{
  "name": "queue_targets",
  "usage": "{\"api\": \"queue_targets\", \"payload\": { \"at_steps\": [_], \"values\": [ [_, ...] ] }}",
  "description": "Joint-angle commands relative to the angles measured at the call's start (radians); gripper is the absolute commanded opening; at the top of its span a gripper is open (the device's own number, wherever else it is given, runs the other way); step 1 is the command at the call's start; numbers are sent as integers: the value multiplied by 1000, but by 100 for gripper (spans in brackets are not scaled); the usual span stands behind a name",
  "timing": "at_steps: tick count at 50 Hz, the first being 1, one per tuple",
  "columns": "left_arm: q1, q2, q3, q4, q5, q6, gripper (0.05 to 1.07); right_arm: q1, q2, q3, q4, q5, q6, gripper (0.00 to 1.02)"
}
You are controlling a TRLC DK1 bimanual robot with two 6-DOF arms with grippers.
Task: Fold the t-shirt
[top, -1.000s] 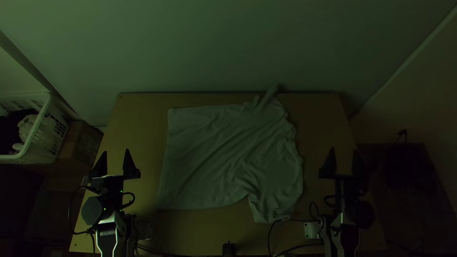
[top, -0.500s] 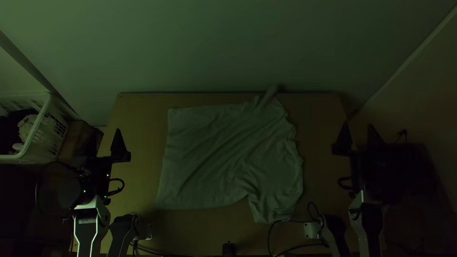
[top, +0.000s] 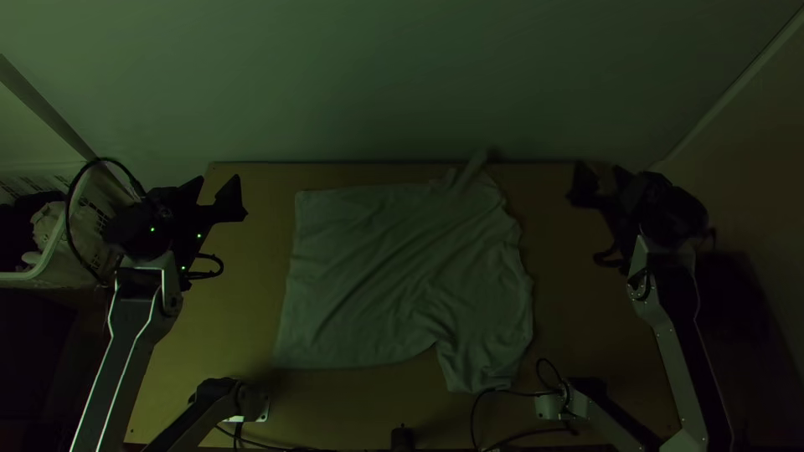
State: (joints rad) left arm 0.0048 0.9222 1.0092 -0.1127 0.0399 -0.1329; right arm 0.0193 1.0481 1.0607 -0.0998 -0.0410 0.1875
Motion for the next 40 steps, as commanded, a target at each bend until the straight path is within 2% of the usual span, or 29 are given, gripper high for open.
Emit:
{"api": "queue_targets", "payload": {
  "at_steps": [1, 17, 27, 35, 40],
  "values": [
    [-14, 90, 104, -51, 0, -20, 103, 24, 81, 71, -21, 6, 36, 99],
    [-32, 376, 312, -257, 18, -63, 103, 77, 336, 245, -136, -5, 109, 99],
    [-31, 576, 473, -404, 58, -79, 103, 82, 469, 348, -216, -17, 181, 99],
    [-16, 742, 589, -487, 77, -89, 101, 82, 563, 430, -279, -30, 188, 99],
    [-11, 811, 635, -484, 77, -88, 101, 73, 606, 464, -310, -68, 188, 99]
  ]
}}
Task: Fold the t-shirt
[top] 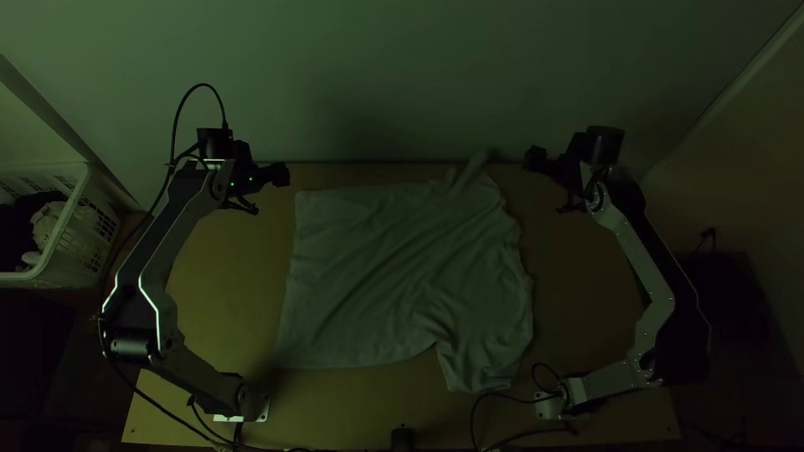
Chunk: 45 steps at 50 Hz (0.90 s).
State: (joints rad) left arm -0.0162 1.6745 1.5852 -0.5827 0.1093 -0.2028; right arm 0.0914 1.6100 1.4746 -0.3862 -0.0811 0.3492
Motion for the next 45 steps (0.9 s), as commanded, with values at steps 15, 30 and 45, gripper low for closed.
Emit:
{"api": "queue_targets", "payload": {
  "at_steps": [15, 30, 45],
  "values": [
    [24, 243, 179, -11, 4, 8, 96, -5, 194, 187, -97, -57, 30, 99],
    [27, 395, 271, -34, -2, 46, 80, -18, 288, 266, -95, -57, 54, 99],
    [18, 488, 315, -51, -11, 68, 80, -21, 347, 308, -95, -57, 79, 99]
  ]
}}
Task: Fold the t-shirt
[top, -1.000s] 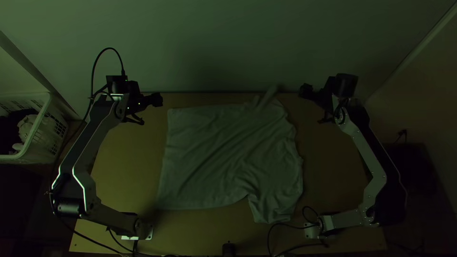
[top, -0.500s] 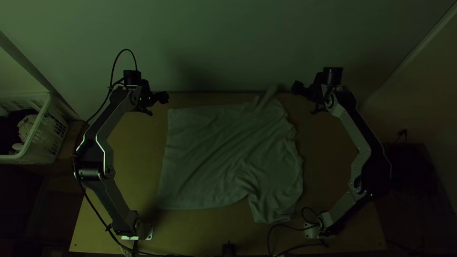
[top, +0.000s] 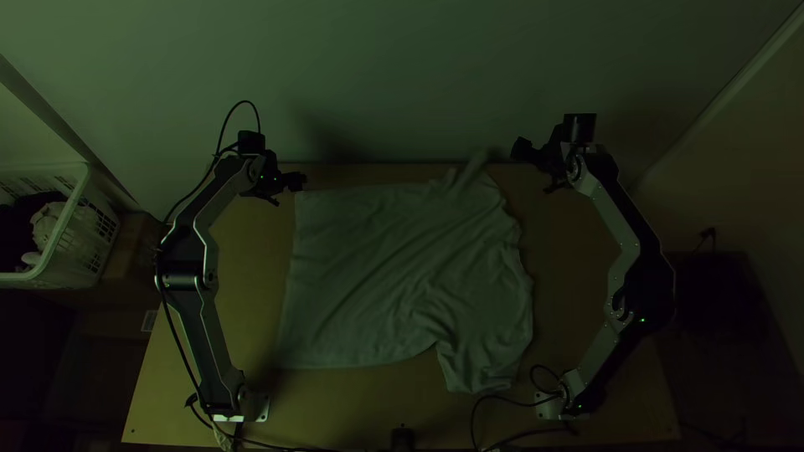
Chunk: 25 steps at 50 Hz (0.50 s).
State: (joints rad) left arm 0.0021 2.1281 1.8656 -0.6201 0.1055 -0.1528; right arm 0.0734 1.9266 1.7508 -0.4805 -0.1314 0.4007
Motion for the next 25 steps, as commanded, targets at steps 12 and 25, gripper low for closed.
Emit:
{"api": "queue_targets", "payload": {
  "at_steps": [12, 25],
  "values": [
    [-14, 67, 38, -17, -12, 24, 80, 3, 74, 65, -1, -7, 27, 99],
    [-37, 99, 64, -15, -46, 44, 80, 8, 91, 70, -1, -7, 27, 98]
  ]
}}
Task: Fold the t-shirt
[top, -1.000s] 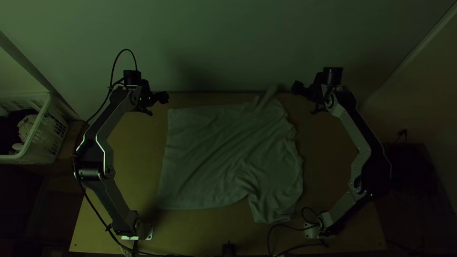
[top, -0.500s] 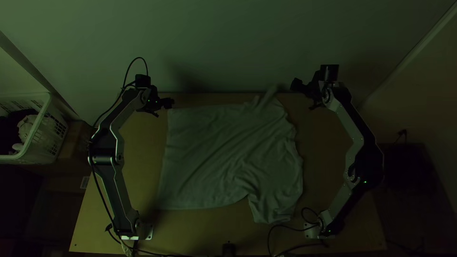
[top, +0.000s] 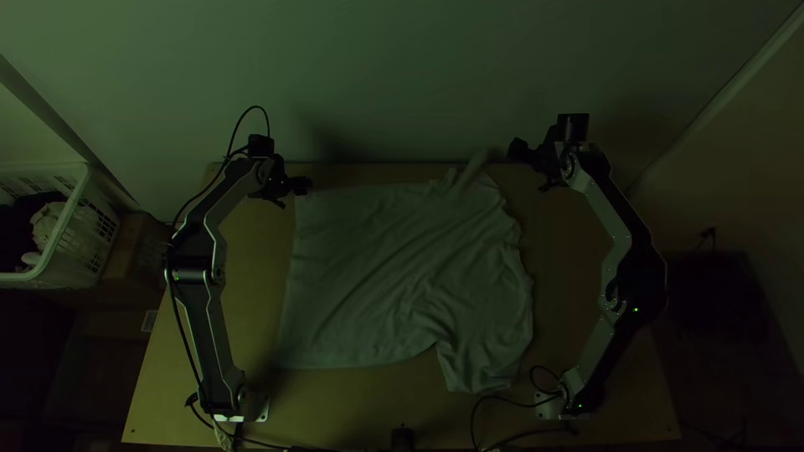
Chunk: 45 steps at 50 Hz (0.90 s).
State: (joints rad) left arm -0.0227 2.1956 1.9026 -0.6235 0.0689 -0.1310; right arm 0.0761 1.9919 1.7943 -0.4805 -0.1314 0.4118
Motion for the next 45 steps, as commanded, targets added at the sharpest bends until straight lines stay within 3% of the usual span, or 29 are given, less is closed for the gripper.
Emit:
{"api": "queue_targets", "payload": {
  "at_steps": [1, 11, 15, 19, 21, 30, 36, 42, 45],
  "values": [
    [-14, 33, 27, -12, -9, 22, 80, 5, 27, 30, -1, -7, 16, 98],
    [-26, 69, 35, -12, -29, 30, 78, 5, 53, 63, -15, -7, 16, 95],
    [-28, 78, 38, -10, -29, 41, 48, 4, 77, 88, -33, -7, 25, 95],
    [-33, 76, 35, -8, -27, 57, 26, -1, 117, 131, -75, -7, 44, 95],
    [-37, 70, 27, 1, -29, 67, 7, -1, 148, 175, -119, -7, 51, 95],
    [-22, 41, 19, 18, -26, 34, 7, -7, 303, 427, -343, -7, 68, 86],
    [-19, 19, 13, 13, -26, 28, 7, -7, 326, 448, -363, -7, 70, 86],
    [-19, -2, 1, 13, -26, 27, 7, -9, 354, 451, -366, -5, 70, 57],
    [-19, -13, 0, 15, -23, 24, 7, -9, 366, 451, -371, -5, 65, 56]
  ]
}}
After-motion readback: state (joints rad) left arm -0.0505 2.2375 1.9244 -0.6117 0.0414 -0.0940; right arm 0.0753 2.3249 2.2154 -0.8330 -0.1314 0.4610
